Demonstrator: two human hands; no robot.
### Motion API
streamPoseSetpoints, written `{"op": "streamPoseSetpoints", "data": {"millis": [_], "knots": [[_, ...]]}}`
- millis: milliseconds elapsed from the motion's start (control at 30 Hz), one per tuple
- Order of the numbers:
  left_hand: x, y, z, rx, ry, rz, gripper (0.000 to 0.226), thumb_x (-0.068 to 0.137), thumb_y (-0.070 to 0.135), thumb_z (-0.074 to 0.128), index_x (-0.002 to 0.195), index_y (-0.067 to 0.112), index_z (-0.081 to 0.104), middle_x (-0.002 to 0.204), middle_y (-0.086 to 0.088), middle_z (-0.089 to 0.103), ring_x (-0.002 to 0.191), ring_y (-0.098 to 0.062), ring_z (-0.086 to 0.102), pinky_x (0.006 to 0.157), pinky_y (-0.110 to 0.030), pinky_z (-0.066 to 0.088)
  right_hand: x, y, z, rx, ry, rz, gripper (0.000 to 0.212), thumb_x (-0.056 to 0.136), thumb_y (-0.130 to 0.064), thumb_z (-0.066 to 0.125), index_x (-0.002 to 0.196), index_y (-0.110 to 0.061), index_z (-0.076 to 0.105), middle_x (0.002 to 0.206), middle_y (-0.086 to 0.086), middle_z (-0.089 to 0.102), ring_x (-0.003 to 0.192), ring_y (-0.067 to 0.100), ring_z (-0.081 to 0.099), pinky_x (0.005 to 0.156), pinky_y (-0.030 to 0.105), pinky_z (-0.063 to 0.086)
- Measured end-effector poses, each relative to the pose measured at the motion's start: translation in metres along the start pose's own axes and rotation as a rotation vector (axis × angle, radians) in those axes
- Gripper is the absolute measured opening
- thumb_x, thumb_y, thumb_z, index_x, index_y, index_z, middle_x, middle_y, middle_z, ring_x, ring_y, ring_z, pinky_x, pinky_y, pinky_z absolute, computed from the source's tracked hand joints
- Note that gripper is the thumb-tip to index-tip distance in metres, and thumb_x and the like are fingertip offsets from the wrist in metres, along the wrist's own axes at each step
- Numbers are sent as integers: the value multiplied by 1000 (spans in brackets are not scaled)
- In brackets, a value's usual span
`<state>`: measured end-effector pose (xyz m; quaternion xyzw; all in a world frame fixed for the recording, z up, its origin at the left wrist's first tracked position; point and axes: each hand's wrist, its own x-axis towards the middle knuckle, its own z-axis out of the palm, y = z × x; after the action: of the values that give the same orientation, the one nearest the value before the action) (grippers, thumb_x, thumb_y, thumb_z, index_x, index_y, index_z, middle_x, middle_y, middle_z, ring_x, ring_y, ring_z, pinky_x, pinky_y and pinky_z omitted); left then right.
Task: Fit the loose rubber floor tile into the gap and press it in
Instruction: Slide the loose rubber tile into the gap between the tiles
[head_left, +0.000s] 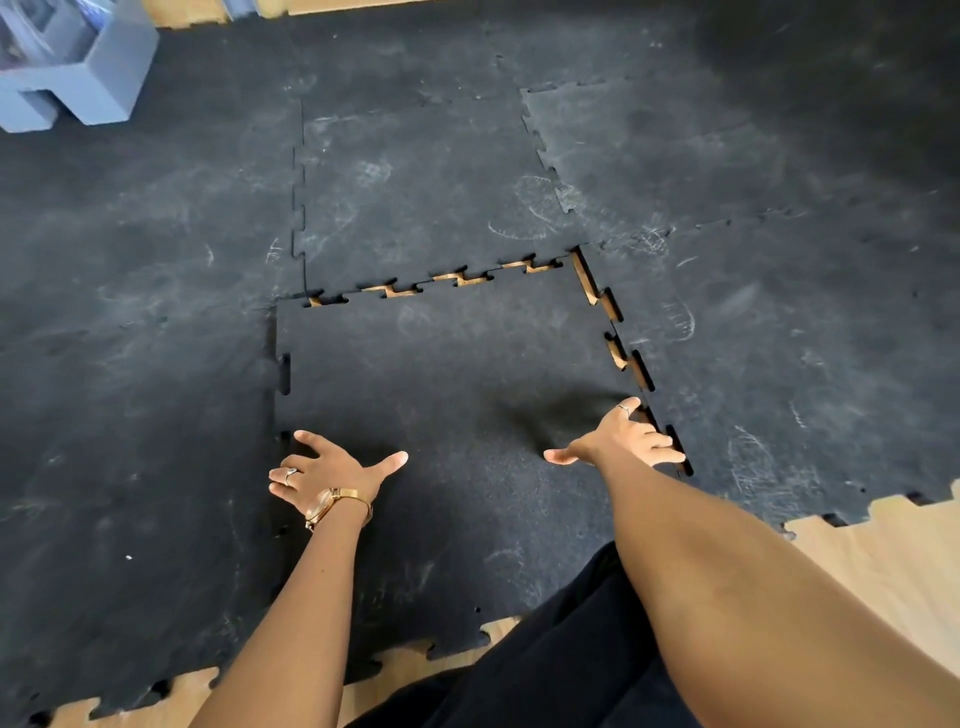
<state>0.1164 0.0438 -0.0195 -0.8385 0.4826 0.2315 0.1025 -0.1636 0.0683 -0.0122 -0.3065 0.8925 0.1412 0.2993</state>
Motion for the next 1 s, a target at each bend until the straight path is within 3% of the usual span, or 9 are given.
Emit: {"op": "streamPoseSetpoints", "data": {"millis": [200,367,533,633,800,1000], "knots": [[3,-3,-5,-48,-8,-13,144,55,79,70,153,3,-3,152,-36,18,142,-49,15,117,-54,12,5,16,-2,95,111,-19,148,41,-72,83,149,-9,4,142,24,38,134,38,30,106,50,23],[3,1,-7,-80,15,-34,145,49,71,80,154,12,1,149,-37,23,141,-50,17,115,-56,17,7,26,-8,142,185,-30,143,38,-74,81,145,-8,14,131,16,51,125,33,41,98,44,27],[8,2,-7,-219,62,-78,135,43,61,89,150,23,18,148,-36,25,140,-48,17,108,-56,21,3,34,-24,106,349,-15,132,39,-72,83,136,-7,22,109,10,60,110,28,48,85,40,26],[3,11,1,-201,34,-27,130,48,58,89,151,26,16,147,-35,28,139,-47,21,106,-53,24,4,44,-33,97,402,11,129,41,-68,84,135,-6,22,112,12,60,112,30,48,89,42,28],[5,7,-3,-174,45,54,121,62,57,83,153,24,10,146,-32,33,138,-47,25,109,-51,23,8,61,-23,110,243,21,136,46,-60,88,145,-7,10,131,17,53,126,35,43,95,43,30],[7,-15,-18,-129,24,83,112,69,52,81,150,24,10,136,-28,46,132,-42,33,105,-52,31,12,57,-12,144,233,-3,140,41,-60,89,145,-8,12,133,19,51,128,37,42,100,47,28]]}}
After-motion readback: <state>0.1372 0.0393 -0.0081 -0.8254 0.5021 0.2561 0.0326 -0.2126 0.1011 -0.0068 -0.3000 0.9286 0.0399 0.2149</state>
